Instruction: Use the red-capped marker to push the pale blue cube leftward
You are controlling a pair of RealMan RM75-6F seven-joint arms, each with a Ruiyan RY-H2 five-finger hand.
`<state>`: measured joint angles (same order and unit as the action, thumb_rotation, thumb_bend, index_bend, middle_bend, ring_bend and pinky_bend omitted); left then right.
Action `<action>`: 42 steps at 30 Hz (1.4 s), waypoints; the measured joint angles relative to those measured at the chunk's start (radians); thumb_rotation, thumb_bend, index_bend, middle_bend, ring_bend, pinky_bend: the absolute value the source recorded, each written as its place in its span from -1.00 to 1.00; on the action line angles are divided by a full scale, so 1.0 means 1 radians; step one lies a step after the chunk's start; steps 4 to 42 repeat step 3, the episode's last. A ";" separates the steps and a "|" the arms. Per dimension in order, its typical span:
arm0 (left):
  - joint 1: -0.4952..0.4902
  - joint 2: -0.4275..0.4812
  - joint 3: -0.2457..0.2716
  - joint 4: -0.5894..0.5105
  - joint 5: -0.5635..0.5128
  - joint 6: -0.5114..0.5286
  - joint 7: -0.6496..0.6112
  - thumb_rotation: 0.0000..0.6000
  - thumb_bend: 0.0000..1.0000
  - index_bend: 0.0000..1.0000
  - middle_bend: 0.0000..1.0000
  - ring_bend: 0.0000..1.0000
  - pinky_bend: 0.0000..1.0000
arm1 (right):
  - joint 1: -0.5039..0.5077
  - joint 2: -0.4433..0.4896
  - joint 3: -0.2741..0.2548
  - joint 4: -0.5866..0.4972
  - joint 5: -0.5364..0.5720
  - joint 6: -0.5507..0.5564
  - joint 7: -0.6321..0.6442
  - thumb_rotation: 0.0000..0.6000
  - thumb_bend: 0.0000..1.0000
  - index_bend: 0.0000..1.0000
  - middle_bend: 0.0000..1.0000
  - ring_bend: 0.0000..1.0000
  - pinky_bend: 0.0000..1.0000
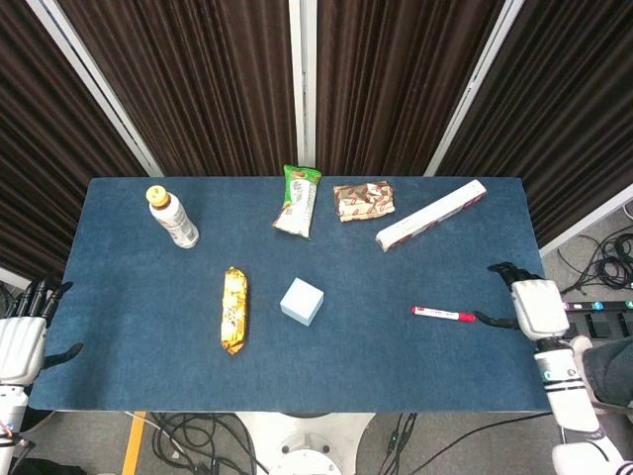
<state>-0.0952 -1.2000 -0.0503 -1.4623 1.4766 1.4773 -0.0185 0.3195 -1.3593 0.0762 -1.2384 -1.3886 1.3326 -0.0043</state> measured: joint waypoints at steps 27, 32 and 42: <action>0.000 0.000 0.000 0.000 0.000 0.000 0.000 1.00 -0.81 -0.64 -0.80 -0.97 -0.65 | -0.053 0.004 -0.002 0.022 0.021 0.025 -0.047 0.29 -1.00 -1.00 -1.00 -1.00 -1.00; 0.000 0.000 0.000 0.000 0.000 0.000 0.000 1.00 -0.81 -0.64 -0.80 -0.97 -0.65 | -0.053 0.004 -0.002 0.022 0.021 0.025 -0.047 0.29 -1.00 -1.00 -1.00 -1.00 -1.00; 0.000 0.000 0.000 0.000 0.000 0.000 0.000 1.00 -0.81 -0.64 -0.80 -0.97 -0.65 | -0.053 0.004 -0.002 0.022 0.021 0.025 -0.047 0.29 -1.00 -1.00 -1.00 -1.00 -1.00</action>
